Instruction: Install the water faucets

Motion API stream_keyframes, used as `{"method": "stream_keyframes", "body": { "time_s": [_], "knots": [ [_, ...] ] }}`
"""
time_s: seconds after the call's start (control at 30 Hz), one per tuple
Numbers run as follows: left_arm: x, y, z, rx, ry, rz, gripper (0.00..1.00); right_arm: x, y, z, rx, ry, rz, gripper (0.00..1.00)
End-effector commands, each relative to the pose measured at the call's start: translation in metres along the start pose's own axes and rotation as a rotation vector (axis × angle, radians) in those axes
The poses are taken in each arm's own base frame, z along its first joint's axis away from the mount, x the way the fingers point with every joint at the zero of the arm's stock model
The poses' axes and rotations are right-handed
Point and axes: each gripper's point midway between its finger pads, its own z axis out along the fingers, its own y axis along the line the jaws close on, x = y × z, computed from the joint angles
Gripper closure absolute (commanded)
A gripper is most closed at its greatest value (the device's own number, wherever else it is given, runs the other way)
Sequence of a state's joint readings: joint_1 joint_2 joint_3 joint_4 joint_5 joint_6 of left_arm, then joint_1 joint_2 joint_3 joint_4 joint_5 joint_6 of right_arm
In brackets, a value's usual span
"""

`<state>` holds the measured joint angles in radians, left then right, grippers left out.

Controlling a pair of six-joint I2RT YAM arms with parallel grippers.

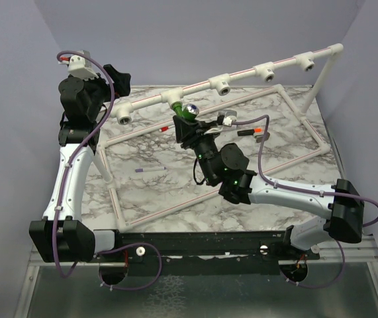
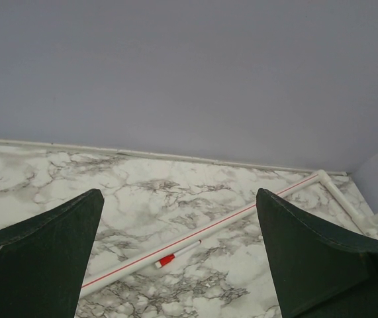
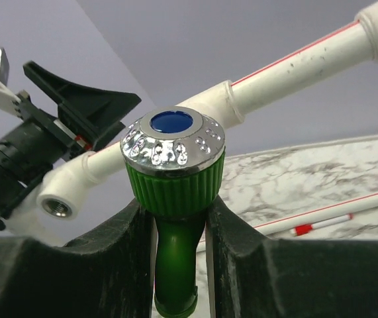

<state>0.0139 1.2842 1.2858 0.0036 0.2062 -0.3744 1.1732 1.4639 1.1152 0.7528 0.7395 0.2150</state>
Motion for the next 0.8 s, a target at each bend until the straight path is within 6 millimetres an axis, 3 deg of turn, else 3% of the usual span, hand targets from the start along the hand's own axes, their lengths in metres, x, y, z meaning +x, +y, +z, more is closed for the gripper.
{"method": "stream_keyframes", "body": {
  "time_s": [0.0, 0.3, 0.53, 0.77],
  "knots": [
    [0.105, 0.036, -0.005, -0.098, 0.320, -0.080, 0.01, 0.026, 0.022, -0.011, -0.043, 0.098, 0.323, 0.99],
    [0.104, 0.035, -0.006, -0.096, 0.317, -0.081, 0.01, 0.038, 0.020, -0.017, 0.028, 0.167, 0.589, 0.99],
    [0.107, 0.036, -0.005, -0.095, 0.324, -0.084, 0.01, 0.059, 0.011, -0.022, 0.109, 0.258, 0.841, 0.99],
    [0.107, 0.036, -0.005, -0.096, 0.325, -0.084, 0.01, 0.078, 0.011, -0.027, 0.224, 0.369, 0.936, 0.99]
  ]
}}
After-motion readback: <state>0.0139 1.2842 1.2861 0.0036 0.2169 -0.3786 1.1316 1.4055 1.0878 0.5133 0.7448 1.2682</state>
